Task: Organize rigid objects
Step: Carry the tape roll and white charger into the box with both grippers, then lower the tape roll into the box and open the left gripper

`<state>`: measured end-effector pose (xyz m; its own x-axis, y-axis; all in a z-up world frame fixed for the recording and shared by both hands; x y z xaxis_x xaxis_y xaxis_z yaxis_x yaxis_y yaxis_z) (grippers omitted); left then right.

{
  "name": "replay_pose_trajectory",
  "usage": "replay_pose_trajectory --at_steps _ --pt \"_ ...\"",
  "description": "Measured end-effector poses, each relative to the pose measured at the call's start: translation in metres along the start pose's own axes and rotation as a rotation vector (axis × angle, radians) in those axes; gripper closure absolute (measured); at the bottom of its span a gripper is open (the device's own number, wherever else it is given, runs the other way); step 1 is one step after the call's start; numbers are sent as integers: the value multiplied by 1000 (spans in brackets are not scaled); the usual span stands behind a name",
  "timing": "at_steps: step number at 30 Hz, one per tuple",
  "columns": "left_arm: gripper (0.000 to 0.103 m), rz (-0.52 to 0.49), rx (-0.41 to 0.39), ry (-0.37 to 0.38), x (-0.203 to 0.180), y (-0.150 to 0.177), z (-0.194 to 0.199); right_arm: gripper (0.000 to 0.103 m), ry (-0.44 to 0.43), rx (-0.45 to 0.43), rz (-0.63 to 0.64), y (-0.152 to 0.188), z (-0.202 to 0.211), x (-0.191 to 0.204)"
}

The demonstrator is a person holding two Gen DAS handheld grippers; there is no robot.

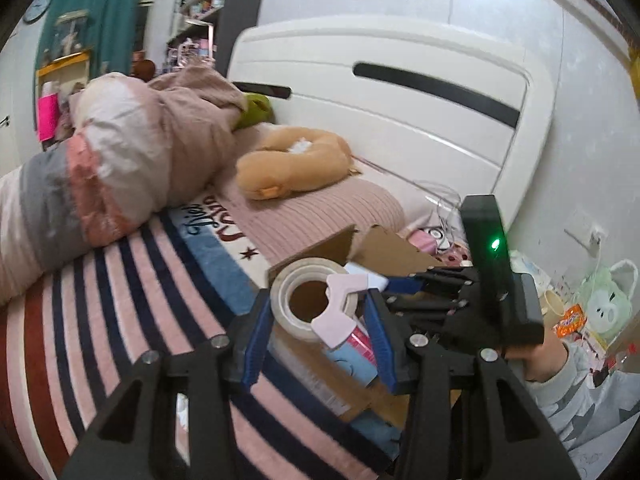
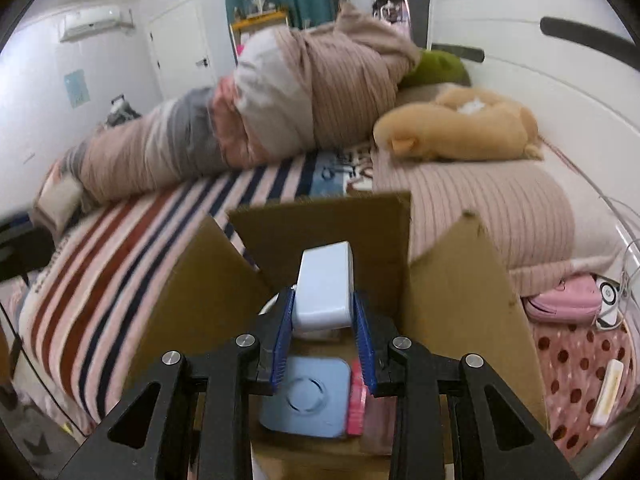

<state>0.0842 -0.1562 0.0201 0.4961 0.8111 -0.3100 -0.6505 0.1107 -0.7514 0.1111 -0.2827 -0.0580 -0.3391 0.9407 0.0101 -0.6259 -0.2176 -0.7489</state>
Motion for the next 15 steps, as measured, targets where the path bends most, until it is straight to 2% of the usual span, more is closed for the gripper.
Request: replay_pose_trajectory --at_steps 3,7,12,15 --pt "61 -20 32 -7 -11 -2 -17 78 25 32 31 6 -8 -6" --pt "61 -27 61 -14 -15 0 -30 78 4 53 41 15 -10 -9" --pt "61 -36 100 -33 -16 2 -42 78 6 26 22 15 -6 -14" --pt "61 -44 149 -39 -19 3 -57 77 12 8 11 17 -1 -19"
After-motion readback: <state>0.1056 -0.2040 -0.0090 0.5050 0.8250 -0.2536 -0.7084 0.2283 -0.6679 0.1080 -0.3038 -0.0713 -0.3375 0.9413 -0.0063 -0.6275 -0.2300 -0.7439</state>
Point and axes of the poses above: each gripper's, at about its wrist camera, not at the fingertips, and z roughly against the way its jaws point, x to its left, y to its underside, the point moved 6 cm from there along -z, roughly the way its jaws point, and after that the axes turned 12 degrees about z, right-handed, at the moved point
